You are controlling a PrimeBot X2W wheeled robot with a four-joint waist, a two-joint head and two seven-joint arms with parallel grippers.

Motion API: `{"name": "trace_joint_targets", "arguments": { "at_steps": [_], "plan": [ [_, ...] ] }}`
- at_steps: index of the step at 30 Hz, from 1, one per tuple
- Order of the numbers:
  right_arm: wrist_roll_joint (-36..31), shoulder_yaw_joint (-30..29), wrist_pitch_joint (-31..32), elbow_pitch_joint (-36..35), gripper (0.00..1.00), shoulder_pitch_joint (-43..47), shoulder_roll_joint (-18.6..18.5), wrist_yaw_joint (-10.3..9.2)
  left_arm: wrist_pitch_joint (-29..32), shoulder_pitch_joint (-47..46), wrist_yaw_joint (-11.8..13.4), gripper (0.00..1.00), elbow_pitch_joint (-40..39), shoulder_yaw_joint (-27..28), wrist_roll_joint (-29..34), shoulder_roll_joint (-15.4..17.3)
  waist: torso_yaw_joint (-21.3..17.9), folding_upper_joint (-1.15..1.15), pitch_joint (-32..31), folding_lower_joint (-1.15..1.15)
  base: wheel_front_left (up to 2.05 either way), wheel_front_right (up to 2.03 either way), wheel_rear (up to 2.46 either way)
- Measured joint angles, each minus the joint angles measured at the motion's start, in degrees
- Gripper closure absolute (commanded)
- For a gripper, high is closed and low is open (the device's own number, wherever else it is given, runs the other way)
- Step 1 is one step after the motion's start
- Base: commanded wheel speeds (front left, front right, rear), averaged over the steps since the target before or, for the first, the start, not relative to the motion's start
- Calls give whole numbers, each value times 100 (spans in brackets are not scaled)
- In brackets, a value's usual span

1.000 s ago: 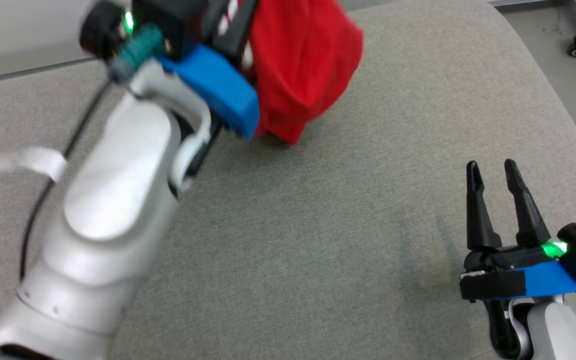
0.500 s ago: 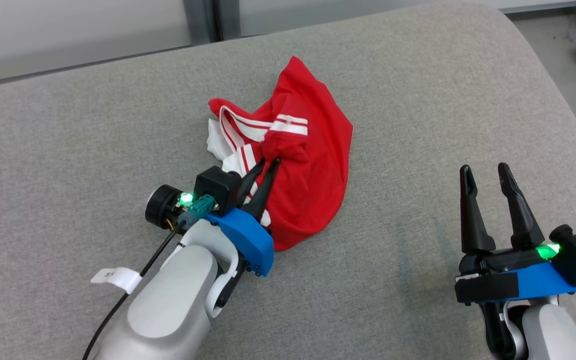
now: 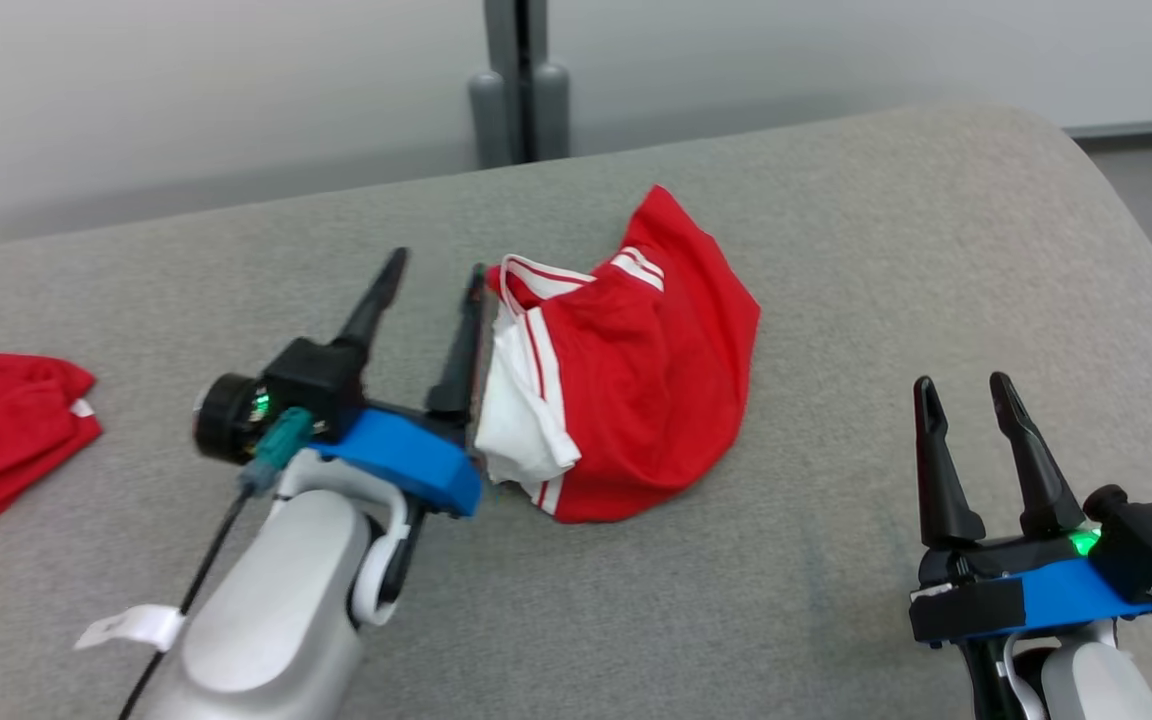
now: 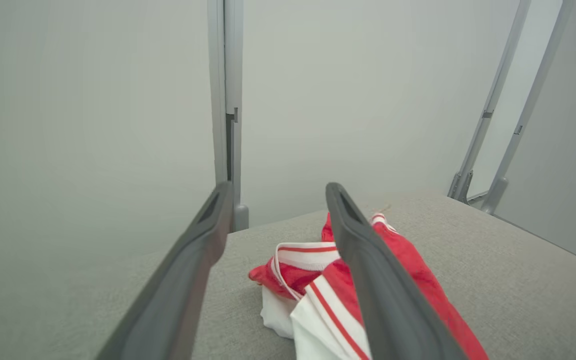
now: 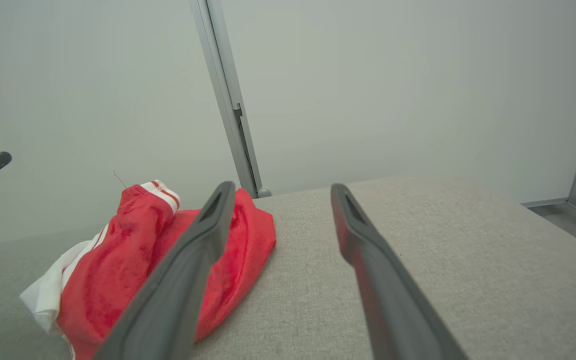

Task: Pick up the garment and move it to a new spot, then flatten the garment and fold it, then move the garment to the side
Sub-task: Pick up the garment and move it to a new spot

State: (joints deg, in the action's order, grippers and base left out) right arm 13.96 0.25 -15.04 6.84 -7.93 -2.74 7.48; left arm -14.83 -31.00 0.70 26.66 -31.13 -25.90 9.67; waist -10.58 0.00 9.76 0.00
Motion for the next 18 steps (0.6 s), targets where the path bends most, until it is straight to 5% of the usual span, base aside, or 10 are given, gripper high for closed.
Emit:
{"name": "trace_joint_targets", "arguments": {
  "at_steps": [18],
  "plan": [
    [-190, -122, 0, 115, 0, 331, 0, 0, -18, 1754, 592, 0, -1683, 1295, 321, 651, 949, 0, -539, -1, 0, 0, 0]
  ]
}}
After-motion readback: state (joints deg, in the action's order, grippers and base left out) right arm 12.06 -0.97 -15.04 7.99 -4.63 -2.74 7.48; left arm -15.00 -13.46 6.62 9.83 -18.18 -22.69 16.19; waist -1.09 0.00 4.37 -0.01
